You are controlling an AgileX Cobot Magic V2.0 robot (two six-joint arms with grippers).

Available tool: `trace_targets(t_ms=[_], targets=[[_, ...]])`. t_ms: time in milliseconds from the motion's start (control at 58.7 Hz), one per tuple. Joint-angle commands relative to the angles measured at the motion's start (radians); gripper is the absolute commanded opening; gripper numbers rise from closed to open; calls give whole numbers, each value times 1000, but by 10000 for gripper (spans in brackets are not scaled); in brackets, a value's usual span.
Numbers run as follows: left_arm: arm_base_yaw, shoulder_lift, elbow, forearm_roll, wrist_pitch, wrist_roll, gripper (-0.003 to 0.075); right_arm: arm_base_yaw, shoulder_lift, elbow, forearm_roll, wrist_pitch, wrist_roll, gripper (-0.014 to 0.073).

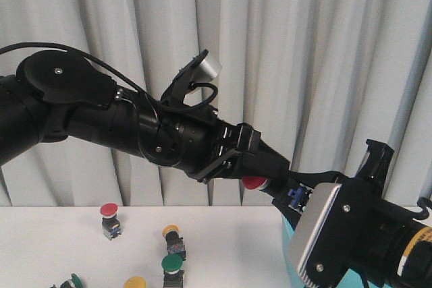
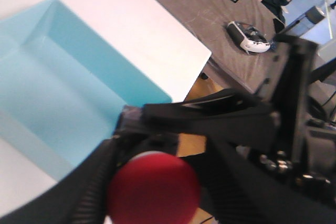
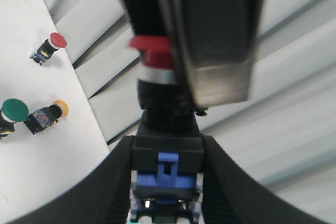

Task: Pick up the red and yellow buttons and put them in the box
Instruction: 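Grasp the red button's base with the right gripper, open left gripper, then lower the red button into the blue box and open the right gripper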

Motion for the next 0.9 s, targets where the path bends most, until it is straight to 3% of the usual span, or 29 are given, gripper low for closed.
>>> trace_targets(t_ms=[0, 153, 272, 392, 545, 664, 766, 834, 885], targets=[[-5, -46, -33, -92, -57, 79, 542, -3, -11, -33, 10, -68, 5, -3], [-5, -47, -33, -158, -52, 189, 645, -3, -11, -33, 89, -69, 5, -1], [-3, -69, -34, -134, -76, 284, 622, -6, -13, -33, 145, -69, 4, -1], [14, -114, -34, -17, -155, 354, 558, -6, -14, -33, 147, -84, 1, -1], [61, -203, -34, 270, -209, 330, 442, -49, -45, -33, 205, -108, 8, 1], [97, -276, -33, 482, -203, 208, 308, -142, -71, -33, 418, -196, 7, 5], [118, -325, -33, 651, -185, 88, 111, -229, -77, -37, 629, -267, -2, 6], [123, -349, -33, 752, -149, 44, -9, -273, -72, -51, 713, -236, -29, 8], [126, -355, -33, 800, -111, 28, -8, -303, -56, -70, 757, -184, -61, 8]])
